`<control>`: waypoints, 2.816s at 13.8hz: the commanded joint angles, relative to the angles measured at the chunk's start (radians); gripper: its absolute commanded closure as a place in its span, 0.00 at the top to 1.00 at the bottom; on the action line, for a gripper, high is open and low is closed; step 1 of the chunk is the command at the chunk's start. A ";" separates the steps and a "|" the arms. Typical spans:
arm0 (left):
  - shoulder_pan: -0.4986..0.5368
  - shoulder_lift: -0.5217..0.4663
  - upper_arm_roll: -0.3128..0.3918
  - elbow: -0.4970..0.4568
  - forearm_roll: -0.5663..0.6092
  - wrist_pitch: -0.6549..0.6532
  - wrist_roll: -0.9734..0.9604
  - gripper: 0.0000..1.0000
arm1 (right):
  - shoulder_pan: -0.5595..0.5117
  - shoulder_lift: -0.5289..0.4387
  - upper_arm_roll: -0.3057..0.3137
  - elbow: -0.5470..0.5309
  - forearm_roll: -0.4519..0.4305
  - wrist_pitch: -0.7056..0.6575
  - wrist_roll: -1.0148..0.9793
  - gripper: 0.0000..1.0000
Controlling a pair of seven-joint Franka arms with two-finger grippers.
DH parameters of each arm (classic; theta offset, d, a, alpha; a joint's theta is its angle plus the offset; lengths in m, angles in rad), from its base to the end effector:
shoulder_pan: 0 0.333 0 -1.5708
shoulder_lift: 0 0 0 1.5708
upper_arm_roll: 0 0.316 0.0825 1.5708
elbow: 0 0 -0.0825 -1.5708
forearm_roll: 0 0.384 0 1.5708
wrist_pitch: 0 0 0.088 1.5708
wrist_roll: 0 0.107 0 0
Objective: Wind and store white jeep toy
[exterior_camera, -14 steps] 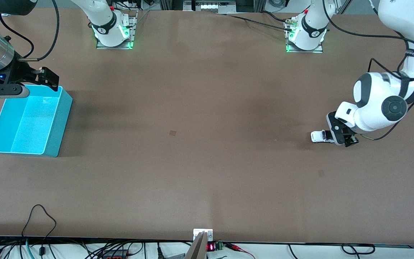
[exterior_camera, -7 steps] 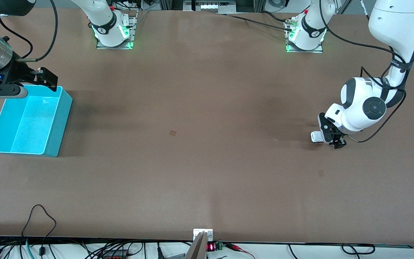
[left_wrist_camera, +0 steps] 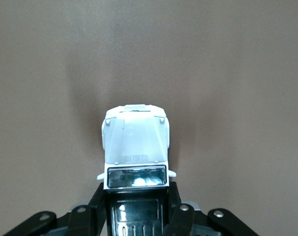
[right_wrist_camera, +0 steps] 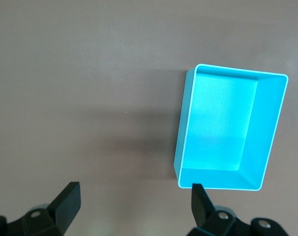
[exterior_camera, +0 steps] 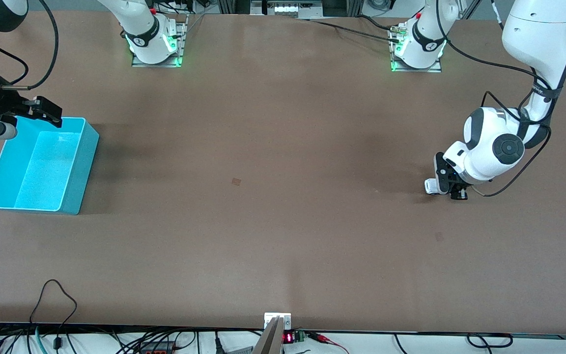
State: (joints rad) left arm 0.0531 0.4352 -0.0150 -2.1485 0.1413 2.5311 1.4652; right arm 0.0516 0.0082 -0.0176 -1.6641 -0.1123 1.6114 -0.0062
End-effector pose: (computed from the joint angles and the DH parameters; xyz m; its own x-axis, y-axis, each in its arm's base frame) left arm 0.5631 0.0198 0.1912 0.0251 -0.9970 -0.0738 -0.9984 -0.0287 0.0486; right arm 0.5569 0.0074 0.5800 0.9971 0.0446 -0.0618 0.0513 -0.9925 0.1112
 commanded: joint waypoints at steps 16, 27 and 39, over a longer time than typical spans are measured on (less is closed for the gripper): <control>0.005 0.054 -0.103 0.064 0.015 -0.095 0.006 0.21 | -0.004 -0.004 0.010 0.007 0.042 -0.018 -0.005 1.00; 0.195 0.099 -0.086 0.068 0.118 -0.091 0.027 0.24 | -0.010 -0.004 0.008 0.007 0.042 -0.021 -0.009 1.00; 0.263 0.106 -0.088 0.068 0.250 -0.029 0.081 0.27 | 0.001 -0.010 0.018 0.007 0.042 -0.022 -0.008 1.00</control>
State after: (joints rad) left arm 0.2831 0.4710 -0.1009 -2.0882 0.3547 2.4653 1.5238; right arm 0.0547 0.0076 -0.0084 -1.6637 -0.0839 1.6040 -0.0067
